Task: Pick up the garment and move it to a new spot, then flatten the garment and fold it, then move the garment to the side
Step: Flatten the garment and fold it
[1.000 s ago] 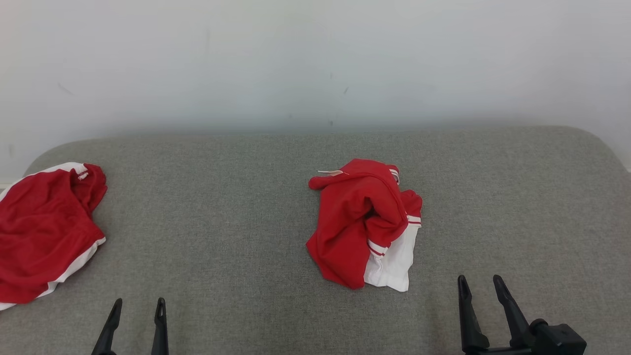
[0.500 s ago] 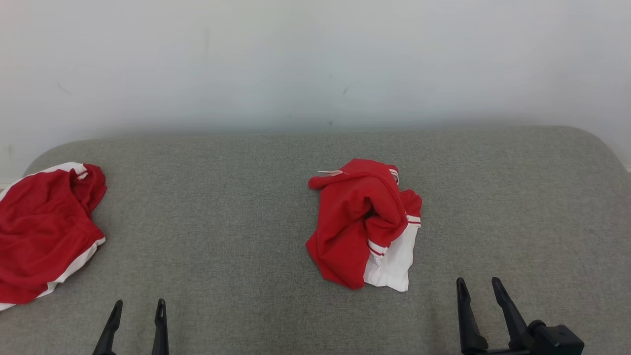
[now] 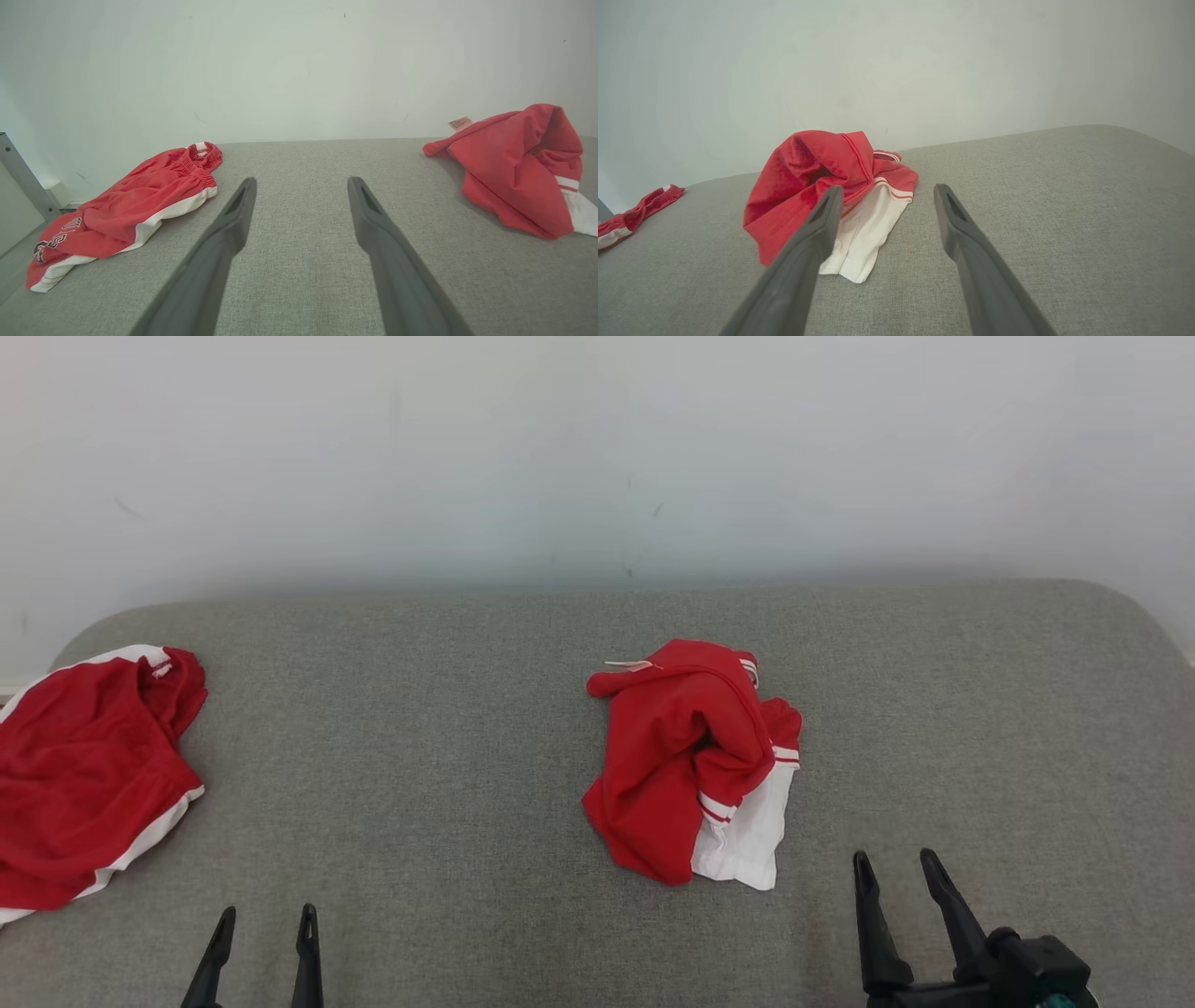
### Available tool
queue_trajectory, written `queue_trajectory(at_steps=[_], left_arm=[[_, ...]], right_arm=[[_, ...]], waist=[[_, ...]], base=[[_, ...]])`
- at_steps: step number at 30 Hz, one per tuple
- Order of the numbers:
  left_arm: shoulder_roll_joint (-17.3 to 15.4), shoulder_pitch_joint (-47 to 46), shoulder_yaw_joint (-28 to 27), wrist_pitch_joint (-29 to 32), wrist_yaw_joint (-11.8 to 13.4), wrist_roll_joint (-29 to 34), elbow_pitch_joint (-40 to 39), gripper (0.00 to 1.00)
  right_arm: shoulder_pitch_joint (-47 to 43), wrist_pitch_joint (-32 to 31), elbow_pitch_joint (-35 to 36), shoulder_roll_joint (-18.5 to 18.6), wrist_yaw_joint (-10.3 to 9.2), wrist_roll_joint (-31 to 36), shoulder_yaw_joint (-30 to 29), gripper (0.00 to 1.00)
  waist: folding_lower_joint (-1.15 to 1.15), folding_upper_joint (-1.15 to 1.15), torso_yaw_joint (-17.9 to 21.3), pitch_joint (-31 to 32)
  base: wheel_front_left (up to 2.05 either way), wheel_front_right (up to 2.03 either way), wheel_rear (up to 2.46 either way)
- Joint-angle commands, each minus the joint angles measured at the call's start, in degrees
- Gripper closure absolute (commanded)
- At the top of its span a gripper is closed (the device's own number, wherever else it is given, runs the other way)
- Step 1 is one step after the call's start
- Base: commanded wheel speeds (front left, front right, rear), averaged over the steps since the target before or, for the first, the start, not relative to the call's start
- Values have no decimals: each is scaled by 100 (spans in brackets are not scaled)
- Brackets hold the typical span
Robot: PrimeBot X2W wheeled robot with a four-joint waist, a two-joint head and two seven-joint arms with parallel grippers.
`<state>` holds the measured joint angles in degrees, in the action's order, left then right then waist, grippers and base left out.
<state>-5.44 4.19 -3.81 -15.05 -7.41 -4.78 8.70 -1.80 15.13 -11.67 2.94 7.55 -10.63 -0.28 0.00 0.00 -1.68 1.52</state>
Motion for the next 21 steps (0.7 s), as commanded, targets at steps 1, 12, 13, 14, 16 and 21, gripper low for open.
queue_trajectory(at_steps=[1, 12, 13, 14, 16, 21], left_arm=[[24, 46, -7, -20, -3, 45, 8, 0], [82, -10, 116, -20, -7, 13, 44, 0], [86, -40, 132, -20, -6, 7, 67, 0], [90, -73, 142, -20, 0, 0, 85, 0], [95, -87, 161, -20, -1, -5, 108, 0], [102, -164, 181, -20, -1, -57, 119, 0]], right_arm=[[84, 3, -10, -12, -12, 44, 21, 0], [956, 3, -1008, 55, -12, 513, -102, 0], [1022, 2, -1157, 75, -12, 518, -131, 0], [1117, 3, -1298, 96, -12, 524, -156, 0], [1237, 3, -1625, 123, -12, 544, -203, 0], [1560, 3, -2308, 174, -12, 590, -274, 0]], waist=[[0, 0, -8, 2], [0, 0, -297, -52], [0, 0, -341, -72], [0, 0, -370, -86], [0, 0, -439, -121], [0, 0, -566, -298]], base=[[0, 0, 0], [0, 0, 0], [0, 0, 0], [0, 0, 0], [0, 0, 0], [0, 0, 0]])
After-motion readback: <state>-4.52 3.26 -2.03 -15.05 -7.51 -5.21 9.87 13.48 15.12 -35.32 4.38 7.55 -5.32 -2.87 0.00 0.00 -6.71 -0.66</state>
